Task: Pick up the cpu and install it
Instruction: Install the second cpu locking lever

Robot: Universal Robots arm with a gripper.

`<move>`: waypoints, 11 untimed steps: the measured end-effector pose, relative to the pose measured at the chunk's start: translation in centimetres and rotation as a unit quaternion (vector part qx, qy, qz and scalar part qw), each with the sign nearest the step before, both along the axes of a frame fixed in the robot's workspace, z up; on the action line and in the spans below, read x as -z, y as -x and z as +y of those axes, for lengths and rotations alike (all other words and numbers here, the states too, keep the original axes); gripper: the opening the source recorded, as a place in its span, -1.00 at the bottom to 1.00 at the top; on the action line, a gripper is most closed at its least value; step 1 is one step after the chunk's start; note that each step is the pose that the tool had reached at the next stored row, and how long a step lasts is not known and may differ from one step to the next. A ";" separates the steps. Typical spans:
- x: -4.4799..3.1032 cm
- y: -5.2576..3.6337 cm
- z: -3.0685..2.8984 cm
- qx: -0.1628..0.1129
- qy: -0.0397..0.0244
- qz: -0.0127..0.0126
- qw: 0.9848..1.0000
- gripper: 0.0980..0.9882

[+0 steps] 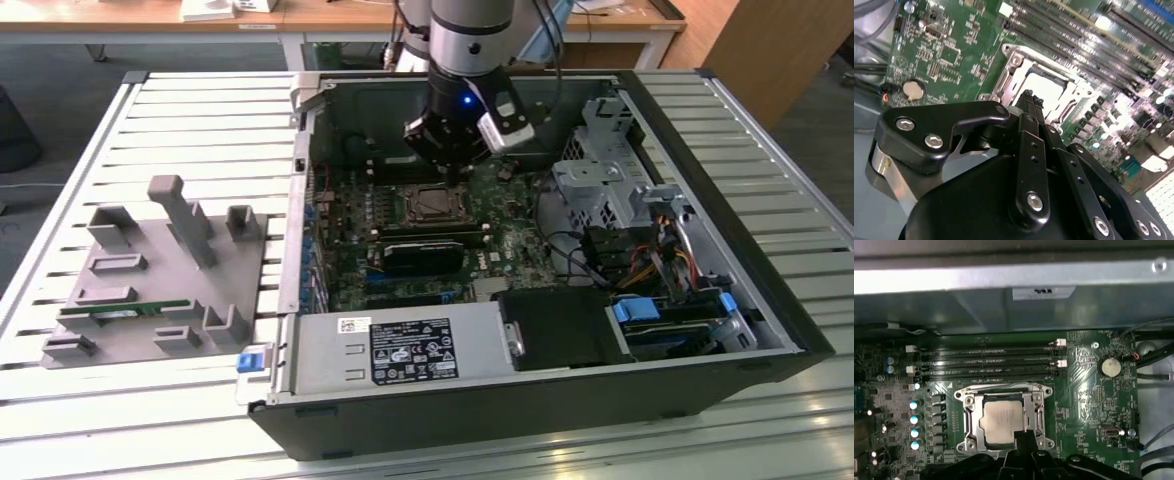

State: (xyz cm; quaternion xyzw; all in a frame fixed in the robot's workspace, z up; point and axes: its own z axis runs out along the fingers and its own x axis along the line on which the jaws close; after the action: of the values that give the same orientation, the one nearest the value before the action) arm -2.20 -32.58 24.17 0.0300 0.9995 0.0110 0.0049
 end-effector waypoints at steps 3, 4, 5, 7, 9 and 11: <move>0.02 0.00 -0.64 0.000 0.000 0.000 1.000 -0.98; 0.02 0.00 -0.88 0.000 0.000 0.000 1.000 -0.98; 0.03 0.00 -1.14 0.000 0.000 0.000 1.000 -0.98; 0.03 0.00 -1.61 0.000 0.000 0.000 1.000 -0.98; 0.04 0.00 -2.07 0.000 0.000 0.000 1.000 -0.98; 0.05 0.00 -2.29 0.000 0.000 0.000 1.000 -0.98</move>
State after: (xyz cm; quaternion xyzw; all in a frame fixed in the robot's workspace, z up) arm -2.20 -34.87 24.12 0.0300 0.9995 0.0110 0.0048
